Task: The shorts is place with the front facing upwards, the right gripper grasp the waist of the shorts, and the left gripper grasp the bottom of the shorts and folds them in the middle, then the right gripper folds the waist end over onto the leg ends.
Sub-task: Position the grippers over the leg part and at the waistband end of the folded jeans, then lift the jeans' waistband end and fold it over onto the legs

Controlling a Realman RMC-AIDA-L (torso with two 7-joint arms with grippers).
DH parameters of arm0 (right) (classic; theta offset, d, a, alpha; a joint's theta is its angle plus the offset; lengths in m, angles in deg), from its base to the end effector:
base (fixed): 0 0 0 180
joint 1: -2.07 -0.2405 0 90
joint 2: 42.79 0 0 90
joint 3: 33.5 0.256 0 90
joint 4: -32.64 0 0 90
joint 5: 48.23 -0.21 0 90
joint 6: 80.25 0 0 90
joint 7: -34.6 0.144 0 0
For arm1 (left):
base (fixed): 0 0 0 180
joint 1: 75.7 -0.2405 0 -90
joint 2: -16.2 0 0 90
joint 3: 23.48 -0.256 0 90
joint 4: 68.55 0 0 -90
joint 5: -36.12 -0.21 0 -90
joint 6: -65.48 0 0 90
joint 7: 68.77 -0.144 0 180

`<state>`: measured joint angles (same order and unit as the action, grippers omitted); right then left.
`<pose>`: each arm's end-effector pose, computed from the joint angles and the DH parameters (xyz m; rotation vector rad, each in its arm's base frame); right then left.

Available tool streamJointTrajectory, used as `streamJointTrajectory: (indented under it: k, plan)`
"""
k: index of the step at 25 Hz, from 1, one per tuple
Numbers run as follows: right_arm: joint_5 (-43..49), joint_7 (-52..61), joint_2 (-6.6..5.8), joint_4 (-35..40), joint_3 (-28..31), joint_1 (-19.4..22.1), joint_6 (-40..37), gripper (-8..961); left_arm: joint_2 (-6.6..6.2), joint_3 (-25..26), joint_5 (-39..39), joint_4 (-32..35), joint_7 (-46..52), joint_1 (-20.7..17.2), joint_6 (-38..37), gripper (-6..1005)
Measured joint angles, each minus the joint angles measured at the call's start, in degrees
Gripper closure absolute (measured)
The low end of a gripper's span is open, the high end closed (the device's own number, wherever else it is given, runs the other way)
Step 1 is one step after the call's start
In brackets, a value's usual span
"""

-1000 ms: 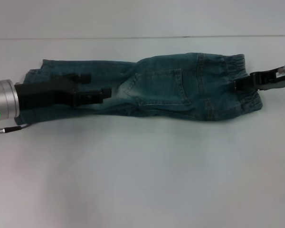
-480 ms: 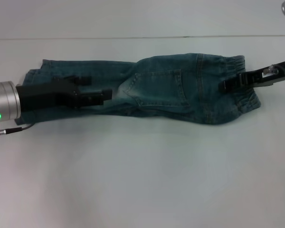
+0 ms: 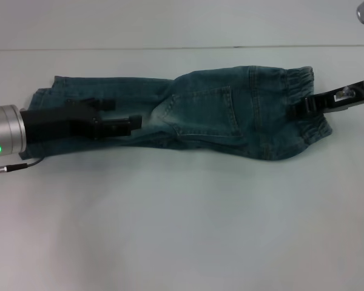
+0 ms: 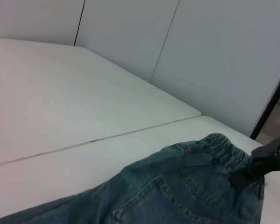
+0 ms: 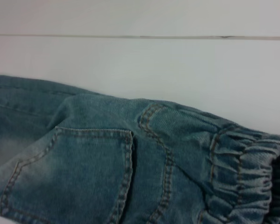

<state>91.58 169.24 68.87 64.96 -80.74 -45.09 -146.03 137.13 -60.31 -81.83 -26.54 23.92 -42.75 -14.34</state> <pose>0.2598 0.4286 0.0217 -2.2862 1.4225 0.0665 -0.2574 0.3636 0.0061 -2.5446 -0.8666 -0.6328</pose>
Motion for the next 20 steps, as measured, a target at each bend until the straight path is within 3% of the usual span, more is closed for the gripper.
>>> streamJointTrajectory:
  k: [3, 7, 13, 20]
  plan:
    - [0.01, 0.0, -0.48, 0.15, 0.21, 0.06, -0.8, 705, 0.0, 0.0, -0.02, 0.0, -0.46, 0.06, 0.27, 66]
    - [-0.15, 0.17, -2.27, 0.76, 0.5, 0.07, -3.83, 831, 0.68, -0.05, 0.02, -0.06, -1.53, 0.42, 1.55, 66]
    - [-0.24, 1.32, -4.34, 6.25, 3.28, -0.03, -11.71, 833, 2.84, -0.43, 0.44, -0.96, -4.95, 1.77, 5.91, 65]
    - [-0.03, 2.71, -4.85, 12.54, 6.55, -1.18, -19.74, 832, 3.15, -1.73, 3.41, -7.43, -10.08, 5.39, 11.92, 66]
